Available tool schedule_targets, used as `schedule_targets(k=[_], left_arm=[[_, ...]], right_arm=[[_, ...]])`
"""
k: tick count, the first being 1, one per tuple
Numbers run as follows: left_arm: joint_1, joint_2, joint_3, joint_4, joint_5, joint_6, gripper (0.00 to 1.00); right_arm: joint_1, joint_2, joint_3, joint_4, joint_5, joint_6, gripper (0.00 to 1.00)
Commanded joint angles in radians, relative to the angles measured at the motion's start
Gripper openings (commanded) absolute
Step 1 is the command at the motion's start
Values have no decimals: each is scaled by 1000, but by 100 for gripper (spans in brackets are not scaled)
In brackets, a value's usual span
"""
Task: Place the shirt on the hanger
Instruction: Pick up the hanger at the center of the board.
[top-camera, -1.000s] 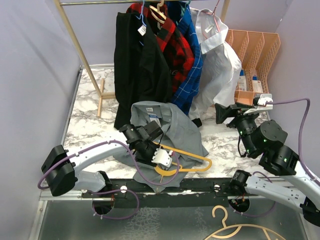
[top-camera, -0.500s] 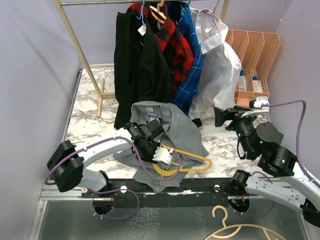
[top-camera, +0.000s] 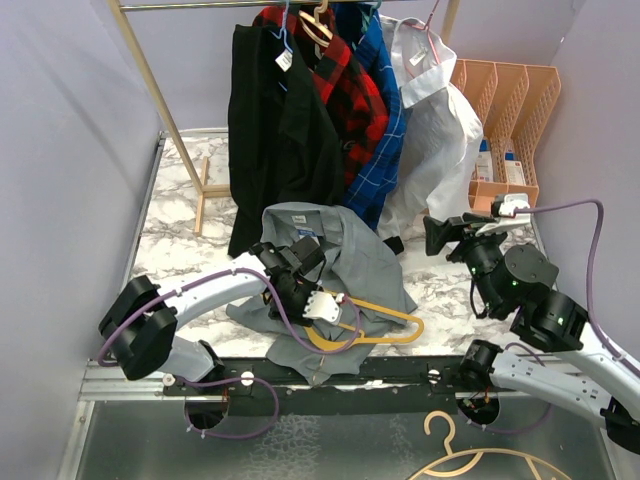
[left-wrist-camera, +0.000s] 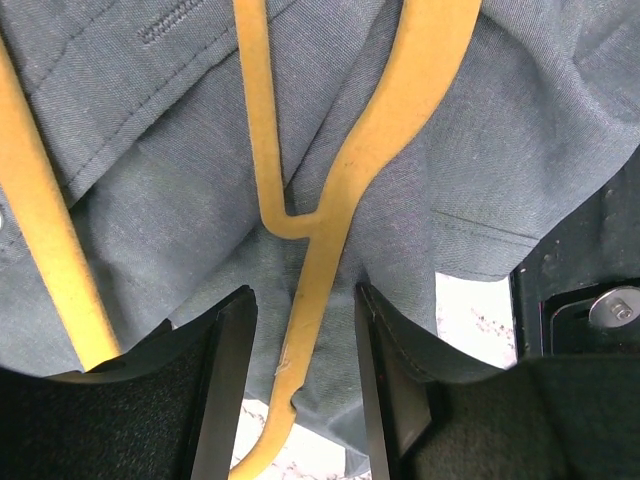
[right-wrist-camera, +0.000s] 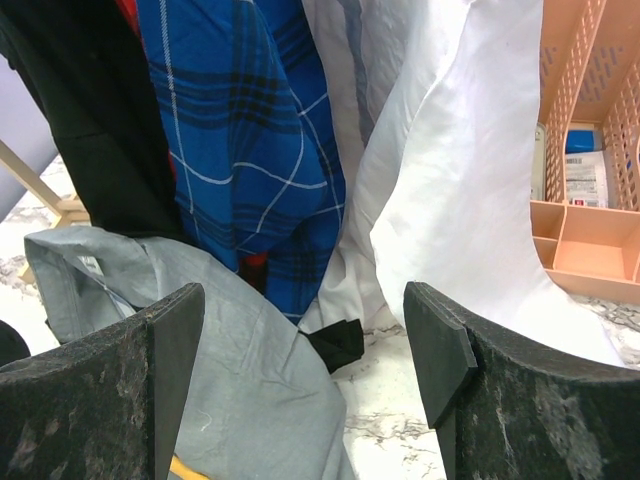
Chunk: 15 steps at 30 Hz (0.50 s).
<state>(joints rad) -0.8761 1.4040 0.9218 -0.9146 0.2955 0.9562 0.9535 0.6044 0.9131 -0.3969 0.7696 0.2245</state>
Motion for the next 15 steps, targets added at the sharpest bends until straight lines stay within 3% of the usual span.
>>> schedule_targets(k=[1, 4, 6, 8, 15], left_arm=[[2, 7, -15, 20, -12, 14, 46], [1, 12, -20, 30, -10, 8, 42], [2, 18, -19, 32, -7, 0, 26], [2, 21, -16, 37, -3, -8, 2], [1, -15, 99, -30, 36, -41, 0]], right_arm=[[-3, 8, -16, 25, -21, 0, 80], [-2, 10, -20, 29, -26, -1, 80], [-2, 12, -22, 30, -26, -1, 80], [-2, 11, -24, 33, -25, -1, 80], [-2, 13, -38, 36, -29, -1, 80]])
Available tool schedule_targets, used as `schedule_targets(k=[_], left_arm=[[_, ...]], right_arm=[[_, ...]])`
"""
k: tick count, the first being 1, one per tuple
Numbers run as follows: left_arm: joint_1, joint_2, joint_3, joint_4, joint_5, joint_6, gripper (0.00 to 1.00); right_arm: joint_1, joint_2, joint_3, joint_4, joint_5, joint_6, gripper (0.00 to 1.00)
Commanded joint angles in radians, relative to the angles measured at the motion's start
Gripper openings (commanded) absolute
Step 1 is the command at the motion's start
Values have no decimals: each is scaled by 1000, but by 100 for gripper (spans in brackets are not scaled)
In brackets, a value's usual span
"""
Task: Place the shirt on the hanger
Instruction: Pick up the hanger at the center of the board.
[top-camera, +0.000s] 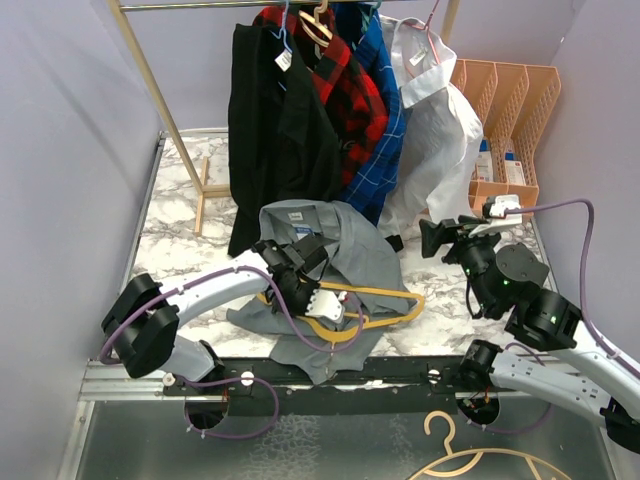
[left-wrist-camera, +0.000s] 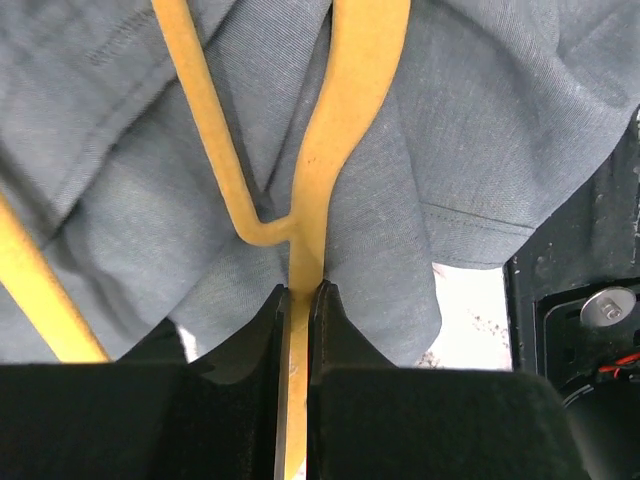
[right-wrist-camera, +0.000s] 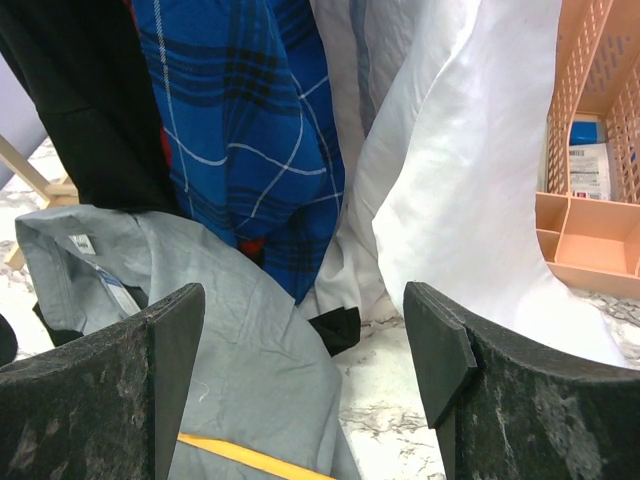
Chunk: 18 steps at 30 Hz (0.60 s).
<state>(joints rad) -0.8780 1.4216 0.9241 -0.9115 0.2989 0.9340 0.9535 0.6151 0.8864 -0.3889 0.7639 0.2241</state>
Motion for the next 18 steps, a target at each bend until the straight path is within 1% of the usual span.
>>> schedule_targets(k=[1, 6, 9, 15, 16, 18], left_arm=[[3, -43, 128, -54, 37, -20, 0], [4, -96, 264, -164, 48, -24, 0], [4, -127, 307, -223, 51, -22, 0], [4, -191, 302, -300, 64, -24, 0], [7, -204, 302, -312, 72, -23, 0], [49, -224, 306, -347, 147, -5, 0]], right_arm=[[-2, 4, -13, 27, -24, 2, 80], [-3, 7, -23, 34, -29, 2, 80], [-2, 12, -30, 38, -32, 2, 80], [-3, 1, -16, 31, -37, -24, 80], [-2, -8, -9, 29, -61, -52, 79], [-2, -46, 5, 33, -227, -174, 76]])
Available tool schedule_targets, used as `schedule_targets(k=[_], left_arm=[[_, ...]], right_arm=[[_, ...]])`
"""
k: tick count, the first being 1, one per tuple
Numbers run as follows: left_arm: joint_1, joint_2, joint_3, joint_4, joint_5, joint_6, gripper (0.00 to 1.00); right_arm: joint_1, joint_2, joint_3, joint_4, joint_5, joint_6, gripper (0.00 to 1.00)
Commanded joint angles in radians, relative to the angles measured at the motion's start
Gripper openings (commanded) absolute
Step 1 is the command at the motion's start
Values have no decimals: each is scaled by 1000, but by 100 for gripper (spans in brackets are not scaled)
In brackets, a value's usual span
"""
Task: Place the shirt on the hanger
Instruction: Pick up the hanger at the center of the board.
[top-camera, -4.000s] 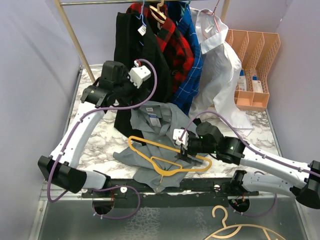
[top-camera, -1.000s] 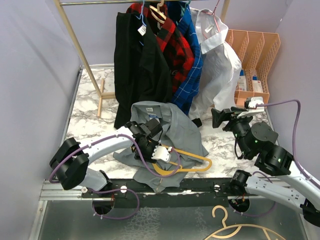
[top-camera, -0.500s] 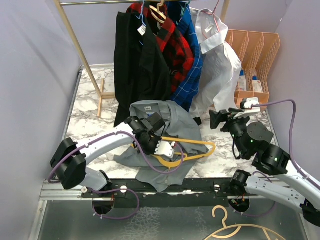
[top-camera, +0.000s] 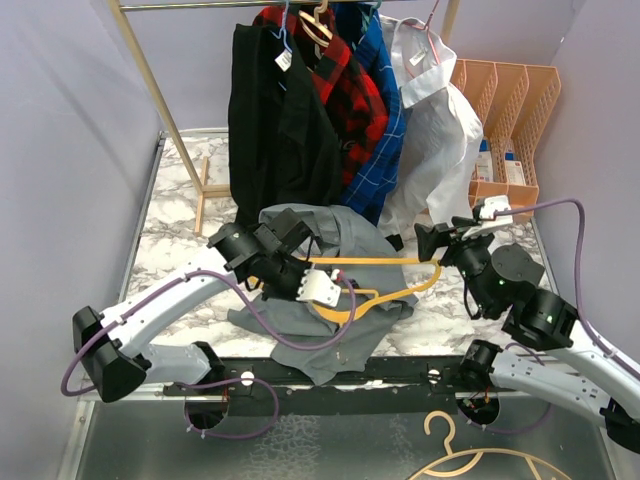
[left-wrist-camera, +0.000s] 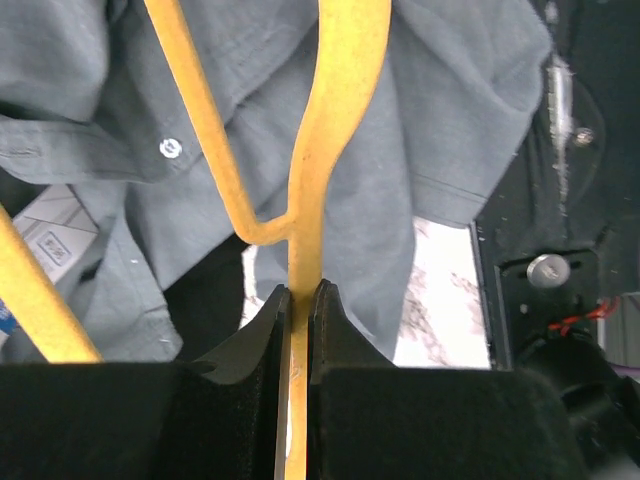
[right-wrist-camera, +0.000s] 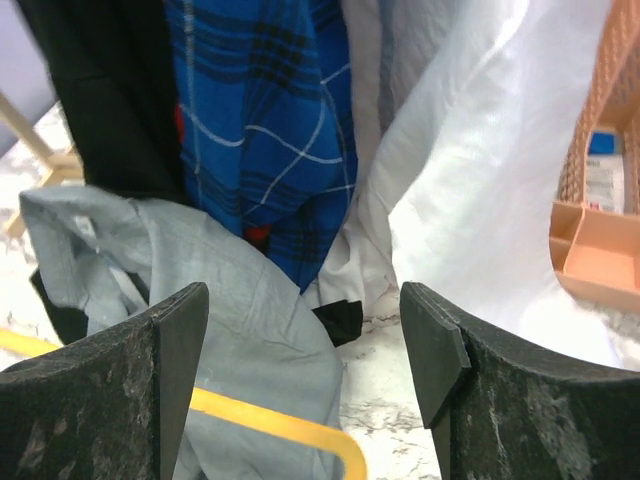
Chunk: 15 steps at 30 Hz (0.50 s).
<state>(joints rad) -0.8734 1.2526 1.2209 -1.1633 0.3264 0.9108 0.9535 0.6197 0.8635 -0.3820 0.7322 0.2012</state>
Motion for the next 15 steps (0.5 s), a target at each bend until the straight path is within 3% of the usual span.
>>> schedule_targets(k=[1, 3, 6, 10, 15], left_arm=[[97, -55, 18, -138, 187, 42, 0], [215, -19, 49, -244, 332, 149, 0], [296, 9, 54, -263, 430, 148, 0], [296, -2, 62, -266, 504, 105, 0], [275, -32, 71, -266, 521, 41, 0]], right_arm=[[-2, -68, 27, 20, -345, -211, 75], [-3, -87, 28, -46, -514, -311, 73], [-4, -21, 73, -198, -677, -413, 70], [-2, 71, 100, -233, -652, -598, 68], [-2, 142, 133, -236, -694, -914, 72]])
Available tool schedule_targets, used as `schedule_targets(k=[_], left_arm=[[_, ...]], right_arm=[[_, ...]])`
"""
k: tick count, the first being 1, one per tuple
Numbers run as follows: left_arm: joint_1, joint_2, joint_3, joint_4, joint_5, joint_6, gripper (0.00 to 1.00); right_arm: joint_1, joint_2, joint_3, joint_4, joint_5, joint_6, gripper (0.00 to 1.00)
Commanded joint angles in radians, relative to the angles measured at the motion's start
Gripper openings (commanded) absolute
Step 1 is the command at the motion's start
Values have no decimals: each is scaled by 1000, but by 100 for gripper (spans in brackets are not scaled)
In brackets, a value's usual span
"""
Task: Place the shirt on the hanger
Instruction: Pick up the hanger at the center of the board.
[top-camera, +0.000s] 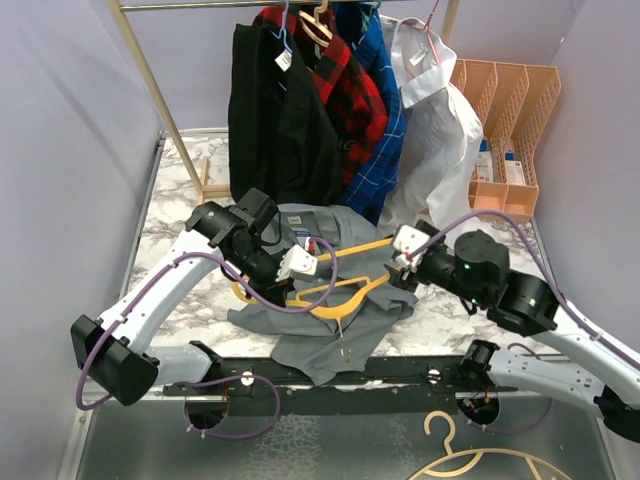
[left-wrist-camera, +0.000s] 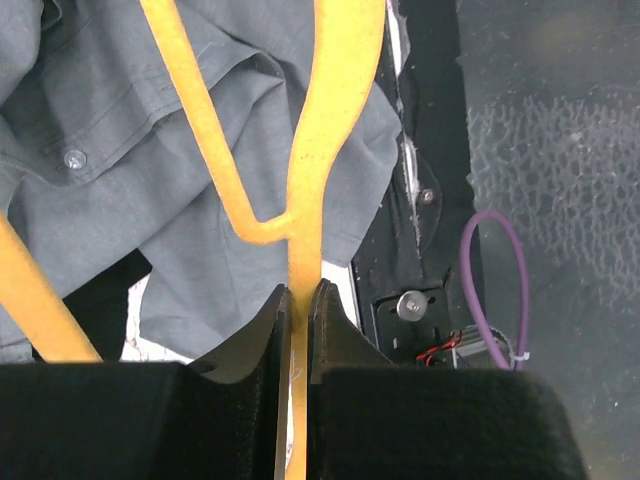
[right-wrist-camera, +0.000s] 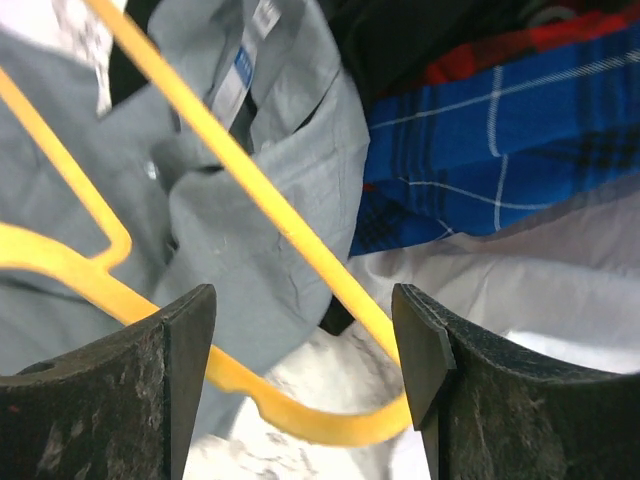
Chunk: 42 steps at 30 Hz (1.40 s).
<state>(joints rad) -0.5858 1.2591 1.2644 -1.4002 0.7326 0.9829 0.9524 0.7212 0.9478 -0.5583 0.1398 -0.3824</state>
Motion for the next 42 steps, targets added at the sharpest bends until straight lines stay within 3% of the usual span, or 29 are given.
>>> schedule_targets(k=[1, 7, 14, 19, 26, 31, 33, 34, 37, 42], left_arm=[[-12, -42, 27, -30, 113, -38, 0], [-12, -59, -3, -29, 67, -49, 0], [-9, -45, -27, -28, 23, -44, 0], [-9, -19, 17, -26, 8, -49, 0], [-9, 10, 73, -26, 14, -67, 0], [-9, 17, 113, -26, 32, -88, 0], [-9, 20, 111, -26, 32, -89, 0], [-9, 22, 108, -26, 28, -90, 0], [-9, 26, 108, -26, 23, -89, 0], [-9, 24, 122, -24, 20, -95, 0]], right_arm=[[-1, 54, 58, -80, -118, -403, 72], [-1, 138, 146, -261, -191, -507, 74], [-1, 125, 262, -319, -293, -441, 77], [-1, 215, 271, -504, -337, -399, 94], [3, 198, 157, -451, -345, -447, 95], [12, 181, 55, -310, -229, -509, 93], [12, 157, 10, -188, -196, -534, 85], [13, 150, -8, -132, -185, -536, 73], [14, 127, -57, 13, -174, -543, 5], [14, 85, -73, 115, -219, -397, 1]])
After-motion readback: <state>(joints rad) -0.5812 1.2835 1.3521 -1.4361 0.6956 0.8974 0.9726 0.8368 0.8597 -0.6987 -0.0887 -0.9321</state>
